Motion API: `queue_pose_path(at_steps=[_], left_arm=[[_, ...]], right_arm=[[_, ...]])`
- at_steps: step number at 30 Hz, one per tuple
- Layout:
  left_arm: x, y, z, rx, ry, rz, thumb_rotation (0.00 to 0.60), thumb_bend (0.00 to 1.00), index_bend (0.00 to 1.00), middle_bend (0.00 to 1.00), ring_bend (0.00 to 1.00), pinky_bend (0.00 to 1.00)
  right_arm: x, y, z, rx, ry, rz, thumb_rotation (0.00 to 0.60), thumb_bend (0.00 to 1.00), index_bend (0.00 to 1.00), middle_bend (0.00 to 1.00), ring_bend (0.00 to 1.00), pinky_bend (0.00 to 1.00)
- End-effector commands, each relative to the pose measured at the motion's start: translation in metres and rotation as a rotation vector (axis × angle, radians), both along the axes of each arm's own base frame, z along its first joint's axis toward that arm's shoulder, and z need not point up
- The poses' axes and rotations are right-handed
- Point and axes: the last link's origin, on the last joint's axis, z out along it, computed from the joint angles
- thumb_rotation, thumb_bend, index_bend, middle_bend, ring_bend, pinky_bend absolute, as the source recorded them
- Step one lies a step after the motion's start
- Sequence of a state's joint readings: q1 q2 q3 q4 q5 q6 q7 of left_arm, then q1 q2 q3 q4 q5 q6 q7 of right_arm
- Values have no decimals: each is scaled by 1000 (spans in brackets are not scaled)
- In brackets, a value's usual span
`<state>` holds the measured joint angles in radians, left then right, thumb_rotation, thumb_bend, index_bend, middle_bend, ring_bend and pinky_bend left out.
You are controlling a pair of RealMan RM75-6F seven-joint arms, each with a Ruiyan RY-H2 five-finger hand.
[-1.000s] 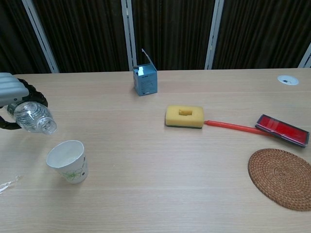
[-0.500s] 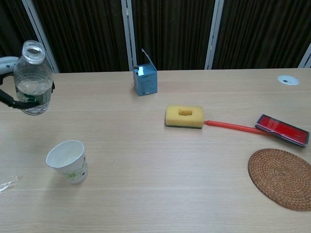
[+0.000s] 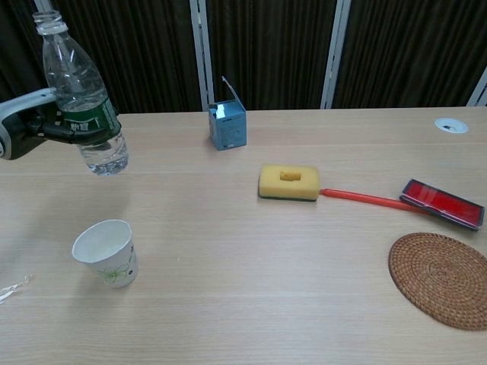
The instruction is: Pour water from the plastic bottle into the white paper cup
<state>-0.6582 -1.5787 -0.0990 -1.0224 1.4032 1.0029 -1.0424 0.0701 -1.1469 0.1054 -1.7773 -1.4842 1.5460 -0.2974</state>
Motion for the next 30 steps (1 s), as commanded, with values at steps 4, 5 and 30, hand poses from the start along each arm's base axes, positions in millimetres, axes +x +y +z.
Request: queue_pose_path(at_steps=[4,5,30], left_arm=[[-5,2,-20,-30,-13,41,600,533,685,562,383,402],[-6,2,-21,-29,-12,43,600,534,685,562,383,402],[-42,-17,-61,-36,5,96,600,499,657,543,370,396]], right_arm=[[-1,-2,0,1,1,-6,600,0,0,0,0,0],[-1,-2,0,1,2,-6,600,0,0,0,0,0],[-4,-5,-2,8,7,-20,600,0,0,0,0,0]])
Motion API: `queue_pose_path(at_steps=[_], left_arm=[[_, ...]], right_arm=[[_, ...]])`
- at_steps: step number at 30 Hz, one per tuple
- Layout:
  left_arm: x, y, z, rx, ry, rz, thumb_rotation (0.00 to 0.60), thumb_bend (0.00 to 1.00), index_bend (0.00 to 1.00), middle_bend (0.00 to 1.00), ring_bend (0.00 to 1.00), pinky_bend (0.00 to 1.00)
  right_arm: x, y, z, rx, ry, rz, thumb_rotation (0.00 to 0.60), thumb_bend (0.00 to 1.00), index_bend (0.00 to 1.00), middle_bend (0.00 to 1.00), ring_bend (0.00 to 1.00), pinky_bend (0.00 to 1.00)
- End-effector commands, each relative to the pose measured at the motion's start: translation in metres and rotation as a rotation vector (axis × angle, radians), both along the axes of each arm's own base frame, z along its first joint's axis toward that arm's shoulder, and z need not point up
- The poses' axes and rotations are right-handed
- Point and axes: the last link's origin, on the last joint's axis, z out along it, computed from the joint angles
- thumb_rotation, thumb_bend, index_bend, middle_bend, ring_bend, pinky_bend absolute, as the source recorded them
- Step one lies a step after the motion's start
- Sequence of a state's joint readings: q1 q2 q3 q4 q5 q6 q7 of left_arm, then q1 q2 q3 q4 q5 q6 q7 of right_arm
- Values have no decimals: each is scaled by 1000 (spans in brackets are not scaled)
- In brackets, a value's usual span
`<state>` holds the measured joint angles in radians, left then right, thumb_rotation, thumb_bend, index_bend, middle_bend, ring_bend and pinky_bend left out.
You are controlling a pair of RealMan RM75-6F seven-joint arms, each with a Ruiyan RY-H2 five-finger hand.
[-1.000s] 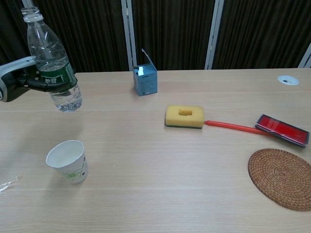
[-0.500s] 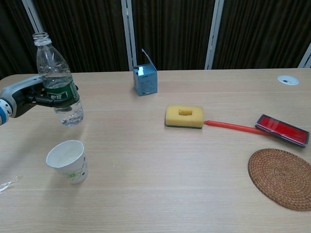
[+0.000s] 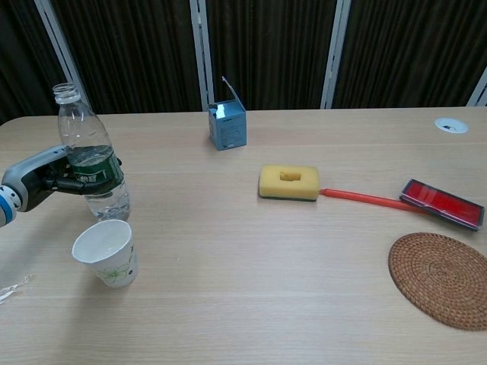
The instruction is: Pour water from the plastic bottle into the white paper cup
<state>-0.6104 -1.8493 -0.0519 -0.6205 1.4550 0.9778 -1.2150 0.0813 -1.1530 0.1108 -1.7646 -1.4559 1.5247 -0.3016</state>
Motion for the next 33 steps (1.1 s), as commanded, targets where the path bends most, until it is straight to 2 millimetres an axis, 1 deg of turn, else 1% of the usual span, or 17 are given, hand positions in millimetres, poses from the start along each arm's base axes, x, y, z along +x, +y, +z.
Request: queue_pose_path(at_steps=[1,3,5,9,11,13,15,18,20,25,26,28,30,31,33], left_arm=[[-1,-3,-5,-3,3,-3,600,496,651,535,364,394],[-1,-3,-6,-3,4,-5,600,470,638,519,350,390],[-2,-3,-6,-2,7,-7,600,418,610,486,329,386],[-3,-4,-7,5,16,-13,600,286,492,398,288,365],[-4,-5,-8,5,17,-11,600,229,452,363,274,340],[-4,-5,-8,8,16,-11,600,165,397,307,242,285],[-4,-6,-9,7,15,-15,600,143,365,270,209,245],[-5,-7,-9,6,15,-16,600,134,299,209,148,202],[-6,-8,-9,-3,19,-17,600,133,257,179,124,184],[-8,-9,-7,-3,22,-21,600,134,186,151,100,172],[-9,-10,-6,-2,22,-22,600,128,153,132,84,163],[-9,-10,-5,4,19,-23,600,98,71,71,37,125],[-10,-11,-3,13,14,-24,600,47,5,8,1,38],[-10,-11,-2,21,9,-24,600,30,0,0,0,9],[-11,-12,0,40,11,-25,600,16,0,0,0,0]], right_arm=[[0,0,0,-1,0,1,600,0,0,0,0,0],[0,0,0,-1,-1,1,600,0,0,0,0,0],[0,0,0,-1,-1,1,600,0,0,0,0,0],[0,0,0,-2,-1,0,600,0,0,0,0,0],[0,0,0,-2,0,1,600,0,0,0,0,0],[0,0,0,-2,0,1,600,0,0,0,0,0],[0,0,0,-4,1,1,600,0,0,0,0,0],[0,0,0,-5,0,0,600,0,0,0,0,0],[0,0,0,-6,0,-1,600,0,0,0,0,0],[1,1,0,-7,-1,-1,600,0,0,0,0,0],[1,1,0,-7,-1,0,600,0,0,0,0,0],[1,1,0,-7,-1,0,600,0,0,0,0,0],[1,1,0,-7,-1,2,600,0,0,0,0,0],[1,1,0,-7,-2,2,600,0,0,0,0,0],[2,2,0,-8,-3,3,600,0,0,0,0,0]])
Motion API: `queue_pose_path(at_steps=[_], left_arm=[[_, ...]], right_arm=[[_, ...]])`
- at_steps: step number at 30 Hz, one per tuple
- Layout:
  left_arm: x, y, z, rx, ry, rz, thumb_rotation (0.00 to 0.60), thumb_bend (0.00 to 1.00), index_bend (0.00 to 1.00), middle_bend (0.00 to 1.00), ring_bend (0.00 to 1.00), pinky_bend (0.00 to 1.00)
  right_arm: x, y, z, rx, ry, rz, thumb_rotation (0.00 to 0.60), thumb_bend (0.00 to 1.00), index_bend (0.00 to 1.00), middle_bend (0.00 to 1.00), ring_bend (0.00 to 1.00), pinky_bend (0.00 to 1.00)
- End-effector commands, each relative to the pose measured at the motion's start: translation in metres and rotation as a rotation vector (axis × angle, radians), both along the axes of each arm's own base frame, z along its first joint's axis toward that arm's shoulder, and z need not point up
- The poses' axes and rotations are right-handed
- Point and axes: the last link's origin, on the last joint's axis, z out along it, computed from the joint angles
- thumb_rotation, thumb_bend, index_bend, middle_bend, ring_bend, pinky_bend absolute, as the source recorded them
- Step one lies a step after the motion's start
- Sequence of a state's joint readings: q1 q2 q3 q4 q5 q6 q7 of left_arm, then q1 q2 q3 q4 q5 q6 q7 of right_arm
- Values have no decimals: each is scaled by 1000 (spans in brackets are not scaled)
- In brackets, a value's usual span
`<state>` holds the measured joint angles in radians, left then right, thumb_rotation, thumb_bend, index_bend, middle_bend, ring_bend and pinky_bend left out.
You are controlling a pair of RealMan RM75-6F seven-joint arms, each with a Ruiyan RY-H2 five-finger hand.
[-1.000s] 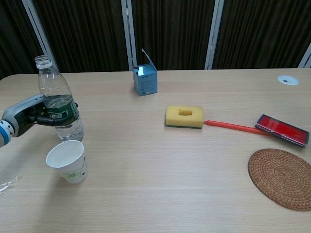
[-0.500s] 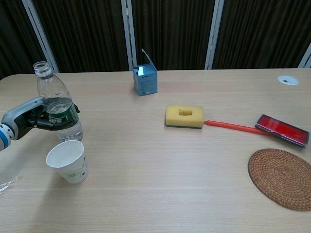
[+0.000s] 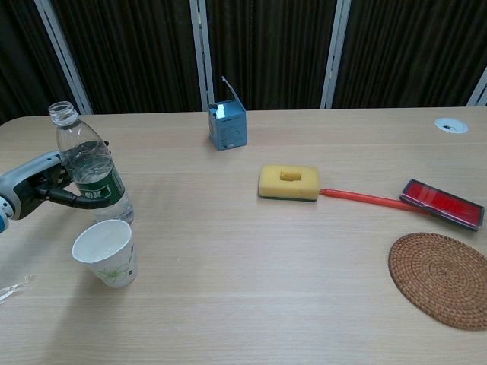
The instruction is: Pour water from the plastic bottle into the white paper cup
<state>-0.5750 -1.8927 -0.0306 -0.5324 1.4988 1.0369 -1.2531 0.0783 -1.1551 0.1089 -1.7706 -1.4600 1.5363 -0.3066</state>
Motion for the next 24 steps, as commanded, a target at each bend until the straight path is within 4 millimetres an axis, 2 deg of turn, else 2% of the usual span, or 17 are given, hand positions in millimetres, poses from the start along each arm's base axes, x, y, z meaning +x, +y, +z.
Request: queue_pose_path(at_steps=[1,6,12,14,19,24], left_arm=[[-2,-1,4,27,1,0,600,15,0,0,0,0],[-6,-3,17,52,22,-23,600,15,0,0,0,0],[-11,0,50,36,126,-80,600,15,0,0,0,0],[-15,-2,73,39,209,-110,600,16,0,0,0,0],[-11,-12,117,138,359,-171,600,13,0,0,0,0],[-4,-35,157,197,485,-212,600,6,0,0,0,0]], right_arm=[[0,0,0,-1,-2,2,600,0,0,0,0,0],[3,3,1,-1,-10,13,600,0,0,0,0,0],[7,7,4,-2,-28,31,600,0,0,0,0,0],[9,11,8,-10,-42,35,600,0,0,0,0,0],[14,16,12,-10,-61,55,600,0,0,0,0,0],[17,19,16,-8,-78,74,600,0,0,0,0,0]])
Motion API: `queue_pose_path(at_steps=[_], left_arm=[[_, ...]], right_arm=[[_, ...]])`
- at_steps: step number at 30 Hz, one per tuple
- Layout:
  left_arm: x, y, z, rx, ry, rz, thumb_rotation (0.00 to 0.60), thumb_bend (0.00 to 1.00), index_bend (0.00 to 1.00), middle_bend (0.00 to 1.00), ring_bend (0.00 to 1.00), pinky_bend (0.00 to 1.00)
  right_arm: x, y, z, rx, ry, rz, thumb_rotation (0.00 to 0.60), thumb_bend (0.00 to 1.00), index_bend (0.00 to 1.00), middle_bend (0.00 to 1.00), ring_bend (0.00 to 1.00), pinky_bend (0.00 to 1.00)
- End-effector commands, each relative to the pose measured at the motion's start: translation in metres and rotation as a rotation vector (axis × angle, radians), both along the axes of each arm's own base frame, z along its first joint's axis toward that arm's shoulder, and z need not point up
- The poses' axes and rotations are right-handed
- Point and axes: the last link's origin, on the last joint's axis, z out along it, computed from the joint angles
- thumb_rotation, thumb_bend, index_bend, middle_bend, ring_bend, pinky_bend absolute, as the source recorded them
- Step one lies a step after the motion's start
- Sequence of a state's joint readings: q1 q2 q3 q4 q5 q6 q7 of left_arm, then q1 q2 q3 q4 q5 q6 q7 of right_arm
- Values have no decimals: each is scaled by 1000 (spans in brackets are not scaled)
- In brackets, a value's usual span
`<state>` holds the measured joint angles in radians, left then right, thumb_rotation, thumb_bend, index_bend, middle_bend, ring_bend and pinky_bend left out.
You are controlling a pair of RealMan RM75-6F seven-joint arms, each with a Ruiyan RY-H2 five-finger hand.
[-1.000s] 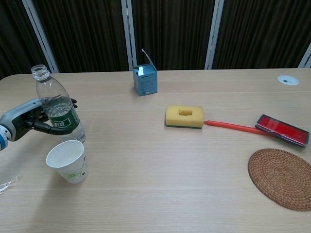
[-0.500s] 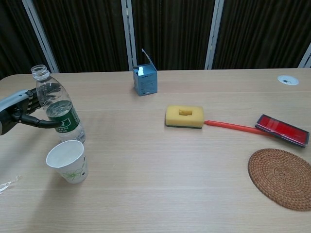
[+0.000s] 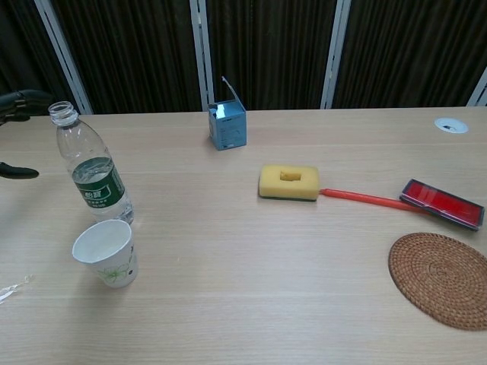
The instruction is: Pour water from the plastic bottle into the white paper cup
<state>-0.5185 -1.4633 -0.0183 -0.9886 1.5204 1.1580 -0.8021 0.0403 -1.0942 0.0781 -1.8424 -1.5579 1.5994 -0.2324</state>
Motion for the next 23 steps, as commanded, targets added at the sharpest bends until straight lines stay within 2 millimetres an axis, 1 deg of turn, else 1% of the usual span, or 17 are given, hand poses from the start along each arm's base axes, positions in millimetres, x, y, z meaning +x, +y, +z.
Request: queue_pose_path(at_steps=[1,3,4,5,6,7,11,16,19,23], left_arm=[[7,-27,52,96,122,-40,600,2,0,0,0,0],[9,-39,65,156,146,-39,600,0,0,0,0,0],[11,-48,71,187,168,-32,600,0,0,0,0,0],[10,-64,80,229,234,-5,600,0,0,0,0,0],[12,-71,82,238,252,7,600,0,0,0,0,0],[16,-81,86,258,286,25,600,0,0,0,0,0],[23,-108,91,311,400,51,600,0,0,0,0,0],[29,-127,89,338,505,63,600,0,0,0,0,0],[31,-134,84,335,530,62,600,0,0,0,0,0],[31,-136,83,354,564,43,600,0,0,0,0,0]], right_arm=[[1,2,2,-1,-7,7,600,0,0,0,0,0],[3,4,4,-3,-14,15,600,0,0,0,0,0],[3,4,5,-3,-17,18,600,0,0,0,0,0],[3,5,6,-3,-20,19,600,0,0,0,0,0],[2,5,7,-2,-22,20,600,0,0,0,0,0],[1,4,8,-1,-22,20,600,0,0,0,0,0],[-3,2,11,-7,-12,15,600,0,0,0,0,0],[-5,1,15,-25,9,20,600,0,0,0,0,0],[-4,2,15,-36,27,30,600,0,0,0,0,0],[-3,4,15,-39,42,38,600,0,0,0,0,0]])
